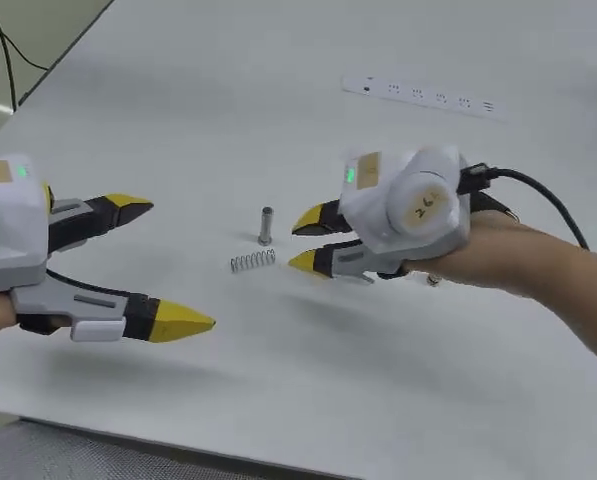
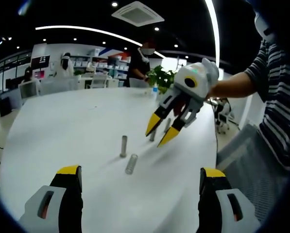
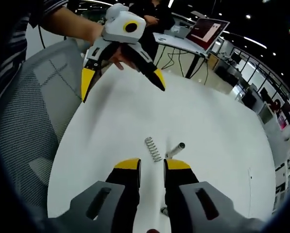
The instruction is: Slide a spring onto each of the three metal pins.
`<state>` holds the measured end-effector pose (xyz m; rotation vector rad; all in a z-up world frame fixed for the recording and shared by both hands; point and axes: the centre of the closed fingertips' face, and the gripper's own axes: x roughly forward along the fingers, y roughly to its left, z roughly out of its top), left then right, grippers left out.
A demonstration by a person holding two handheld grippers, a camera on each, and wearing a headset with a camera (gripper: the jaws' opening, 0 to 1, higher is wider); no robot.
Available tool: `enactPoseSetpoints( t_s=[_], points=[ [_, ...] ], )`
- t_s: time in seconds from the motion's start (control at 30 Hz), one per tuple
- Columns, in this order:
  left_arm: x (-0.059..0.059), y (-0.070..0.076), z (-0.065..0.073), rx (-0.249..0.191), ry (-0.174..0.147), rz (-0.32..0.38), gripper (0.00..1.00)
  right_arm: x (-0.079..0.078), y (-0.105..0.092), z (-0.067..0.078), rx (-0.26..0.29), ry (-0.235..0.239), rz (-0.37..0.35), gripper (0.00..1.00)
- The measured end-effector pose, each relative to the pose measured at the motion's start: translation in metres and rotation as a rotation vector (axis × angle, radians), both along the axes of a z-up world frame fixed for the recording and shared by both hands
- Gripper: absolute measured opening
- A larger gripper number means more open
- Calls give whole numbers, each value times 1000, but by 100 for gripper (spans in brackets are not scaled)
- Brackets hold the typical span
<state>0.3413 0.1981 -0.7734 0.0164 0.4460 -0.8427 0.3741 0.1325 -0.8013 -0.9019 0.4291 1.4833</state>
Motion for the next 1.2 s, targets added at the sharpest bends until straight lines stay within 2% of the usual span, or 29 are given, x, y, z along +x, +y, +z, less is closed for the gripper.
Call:
enactPoseSetpoints(
  t_s=[0.27, 0.47, 0.5, 0.57, 0.9, 1.0, 1.2],
  points=[
    [-2, 1, -1, 3, 3, 1, 98, 3, 19, -18, -39, 13, 37, 16],
    [-3, 2, -2, 5, 6, 2, 98, 11, 25, -29, -50, 43, 17, 15],
    [-3, 2, -3, 7, 7, 3, 98, 12, 25, -32, -57, 58, 7, 15],
    [-4, 2, -3, 5, 8, 3, 98, 15, 25, -38, -73, 50, 7, 15],
    [-6, 3, -5, 5, 16, 4, 98, 15, 23, -53, -113, 86, -5, 11],
    [-7, 4, -7, 7, 19, 6, 98, 14, 21, -57, -125, 73, 5, 9],
    [-8, 3, -8, 9, 24, 4, 98, 13, 20, -59, -116, 77, 0, 8]
  ],
)
